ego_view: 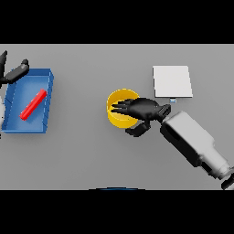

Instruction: Pick up the red beaker and tilt it to pour out 1 green nut into yellow bowl. Pick up the yellow bowl and place it on the metallic measuring scale.

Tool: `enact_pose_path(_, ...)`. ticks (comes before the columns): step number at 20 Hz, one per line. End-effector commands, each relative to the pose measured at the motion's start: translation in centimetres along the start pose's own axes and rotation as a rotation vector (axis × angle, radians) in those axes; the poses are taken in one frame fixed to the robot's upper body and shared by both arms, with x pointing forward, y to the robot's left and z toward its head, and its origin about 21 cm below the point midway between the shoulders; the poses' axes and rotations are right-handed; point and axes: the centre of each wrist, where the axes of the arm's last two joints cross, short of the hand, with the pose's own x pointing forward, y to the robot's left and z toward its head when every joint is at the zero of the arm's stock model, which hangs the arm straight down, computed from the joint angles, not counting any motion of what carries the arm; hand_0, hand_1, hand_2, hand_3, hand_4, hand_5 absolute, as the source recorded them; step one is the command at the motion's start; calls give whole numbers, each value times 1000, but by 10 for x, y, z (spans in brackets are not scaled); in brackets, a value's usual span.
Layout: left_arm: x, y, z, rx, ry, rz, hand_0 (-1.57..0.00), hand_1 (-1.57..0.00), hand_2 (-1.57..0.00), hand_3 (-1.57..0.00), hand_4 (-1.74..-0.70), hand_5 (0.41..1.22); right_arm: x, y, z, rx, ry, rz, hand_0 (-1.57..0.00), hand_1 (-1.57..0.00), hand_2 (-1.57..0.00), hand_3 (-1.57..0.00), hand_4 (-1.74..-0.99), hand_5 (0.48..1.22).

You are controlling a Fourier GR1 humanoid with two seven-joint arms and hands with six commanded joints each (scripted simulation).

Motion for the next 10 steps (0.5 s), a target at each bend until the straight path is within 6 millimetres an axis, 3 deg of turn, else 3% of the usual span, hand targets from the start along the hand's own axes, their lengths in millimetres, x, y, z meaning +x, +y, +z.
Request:
enact_pose_path(1, 2, -4, 1, 1, -1, 0, 1, 1, 1, 1, -794, 732, 1, -1, -4, -3, 13, -12, 1, 1, -52, -88, -1309, 768)
enact_pose_path(2, 1, -1, 4, 6, -2, -3, 1, 1, 1, 1, -793, 732, -1, -5, -4, -3, 20, -18, 1, -14, -84, -121, -1333, 800)
enact_pose_path(4, 2, -1, 2, 6, 6, 0, 1, 1, 1, 1, -796, 730, 3, -1, -7, 11, 18, -22, -173, -145, -204, -243, -1396, 875)
enact_pose_path(6, 1, 0, 1, 5, 4, -4, 1, 1, 1, 1, -793, 729, 1, 0, -4, 25, 8, 0, -469, -376, -379, -419, -1479, 999)
enact_pose_path(8, 4, -1, 1, 3, 2, -3, 1, 1, 1, 1, -788, 732, 2, -1, -5, 28, 14, 2, -780, -649, -590, -834, -1469, 1079)
enact_pose_path(9, 3, -1, 0, 1, 7, 2, 1, 1, 1, 1, -791, 733, 1, -2, -2, 35, 2, -6, -938, -806, -787, -978, -1521, 1108)
enact_pose_path(10, 2, -1, 1, 5, 5, 5, 1, 1, 1, 1, -791, 735, 0, -3, -1, 39, -8, -11, -1065, -959, -943, -1005, -1561, 1130)
